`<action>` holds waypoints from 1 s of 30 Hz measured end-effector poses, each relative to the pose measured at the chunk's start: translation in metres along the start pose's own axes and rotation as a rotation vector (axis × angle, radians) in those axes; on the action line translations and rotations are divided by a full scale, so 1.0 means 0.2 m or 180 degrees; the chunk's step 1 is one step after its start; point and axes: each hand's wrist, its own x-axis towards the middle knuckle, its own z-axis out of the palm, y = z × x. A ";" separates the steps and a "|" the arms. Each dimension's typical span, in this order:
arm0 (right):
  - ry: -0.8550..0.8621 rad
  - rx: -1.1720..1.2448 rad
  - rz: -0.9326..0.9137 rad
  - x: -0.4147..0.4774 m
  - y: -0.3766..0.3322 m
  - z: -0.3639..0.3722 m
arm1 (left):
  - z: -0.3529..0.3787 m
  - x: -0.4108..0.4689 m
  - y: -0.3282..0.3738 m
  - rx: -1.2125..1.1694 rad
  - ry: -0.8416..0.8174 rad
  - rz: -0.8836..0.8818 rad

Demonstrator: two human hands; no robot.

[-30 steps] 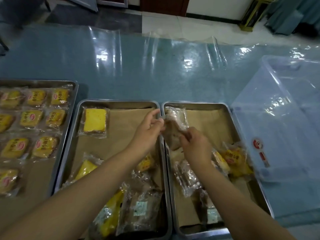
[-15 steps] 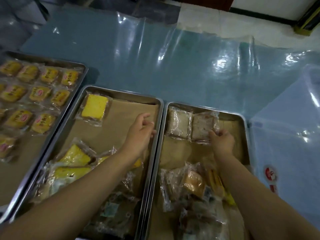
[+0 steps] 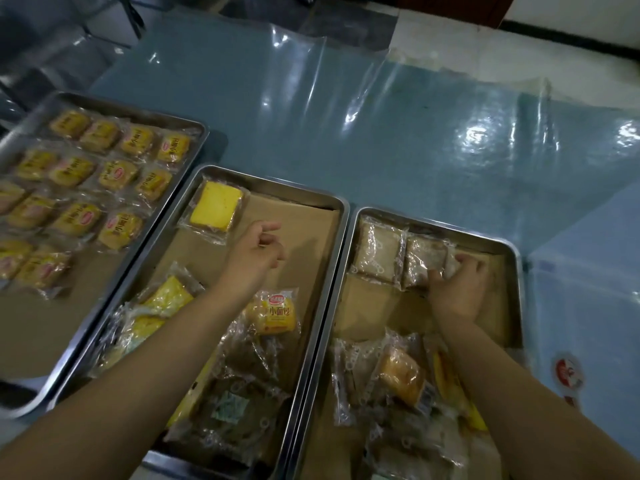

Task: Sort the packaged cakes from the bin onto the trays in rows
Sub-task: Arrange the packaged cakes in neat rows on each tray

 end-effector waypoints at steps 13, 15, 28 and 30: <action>-0.2099 0.0367 -0.2107 -0.54 -0.51 0.25 | -0.26 -0.07 -0.20 0.2446 -0.1036 -0.0071; -0.2349 0.0274 -0.2096 -0.62 -0.55 0.30 | -0.28 -0.08 -0.20 0.1999 -0.0896 0.0035; -0.2447 0.1828 -0.0220 -1.13 -1.24 0.59 | -1.08 0.02 -0.29 0.0238 -0.0060 0.0474; -0.2537 0.1765 -0.0305 -1.25 -1.38 0.69 | -1.28 0.03 -0.37 0.0576 0.0061 0.0543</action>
